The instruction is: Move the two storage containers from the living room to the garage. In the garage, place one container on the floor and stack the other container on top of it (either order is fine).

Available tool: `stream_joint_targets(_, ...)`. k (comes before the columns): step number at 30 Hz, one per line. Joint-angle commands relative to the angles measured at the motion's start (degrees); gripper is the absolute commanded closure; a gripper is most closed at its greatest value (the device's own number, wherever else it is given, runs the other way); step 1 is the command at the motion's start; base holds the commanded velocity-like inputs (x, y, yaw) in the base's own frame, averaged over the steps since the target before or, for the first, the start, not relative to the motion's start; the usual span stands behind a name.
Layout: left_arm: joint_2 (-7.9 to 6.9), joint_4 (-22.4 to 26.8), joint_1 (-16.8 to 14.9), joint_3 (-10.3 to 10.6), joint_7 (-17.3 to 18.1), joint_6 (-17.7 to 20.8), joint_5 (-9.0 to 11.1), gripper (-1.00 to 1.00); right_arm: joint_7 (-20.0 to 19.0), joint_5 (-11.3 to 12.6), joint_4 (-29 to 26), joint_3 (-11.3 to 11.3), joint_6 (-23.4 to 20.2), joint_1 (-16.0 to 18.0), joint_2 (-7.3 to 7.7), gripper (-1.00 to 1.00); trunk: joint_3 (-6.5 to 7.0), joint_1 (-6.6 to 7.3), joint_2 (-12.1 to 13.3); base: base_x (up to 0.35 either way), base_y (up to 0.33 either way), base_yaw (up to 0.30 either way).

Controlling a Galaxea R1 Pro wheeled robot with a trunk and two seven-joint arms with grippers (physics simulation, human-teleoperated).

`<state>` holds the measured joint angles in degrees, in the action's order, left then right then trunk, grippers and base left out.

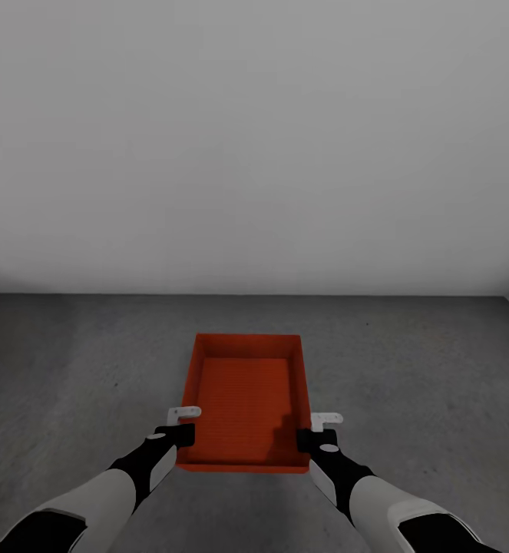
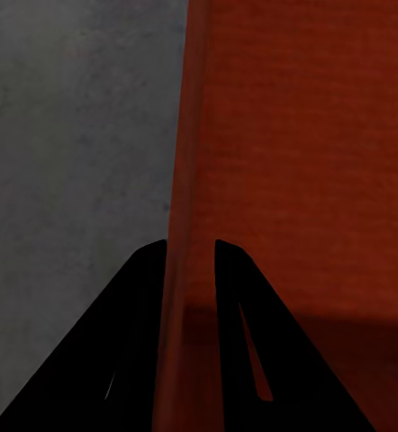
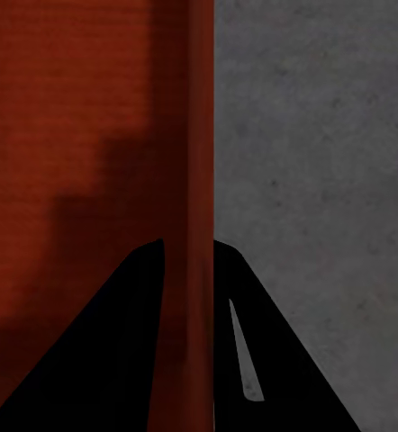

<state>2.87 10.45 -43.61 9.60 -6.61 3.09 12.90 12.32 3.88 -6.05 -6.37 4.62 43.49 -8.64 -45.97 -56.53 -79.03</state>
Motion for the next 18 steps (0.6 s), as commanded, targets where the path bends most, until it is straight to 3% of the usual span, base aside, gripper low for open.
stream_joint_targets(1,-0.05,0.36,-0.07,-3.36,-2.44,0.33,-0.64,1.0,0.52,0.6,2.62,1.01,0.36,0.01,0.03,1.0,-0.22,-0.22,-0.44,0.0,0.0,0.0)
stream_joint_targets(4,-0.04,0.32,-0.07,-3.36,-2.44,0.33,-0.65,1.0,0.59,0.63,2.62,1.01,0.38,0.01,0.02,1.0,-0.75,-0.88,-1.64,0.0,0.0,0.016)
stream_joint_targets(11,-0.05,0.35,-0.07,-3.36,-2.44,0.33,-0.67,1.0,0.6,0.64,2.62,1.05,0.32,0.01,0.07,1.0,-2.01,-2.42,-4.45,0.0,0.0,0.204)
stream_joint_targets(18,-0.05,0.36,-0.07,-3.36,-2.44,0.33,-0.68,1.0,0.6,0.62,2.62,1.02,0.37,0.01,0.03,1.0,-3.27,-3.96,-7.26,0.0,0.0,0.036)
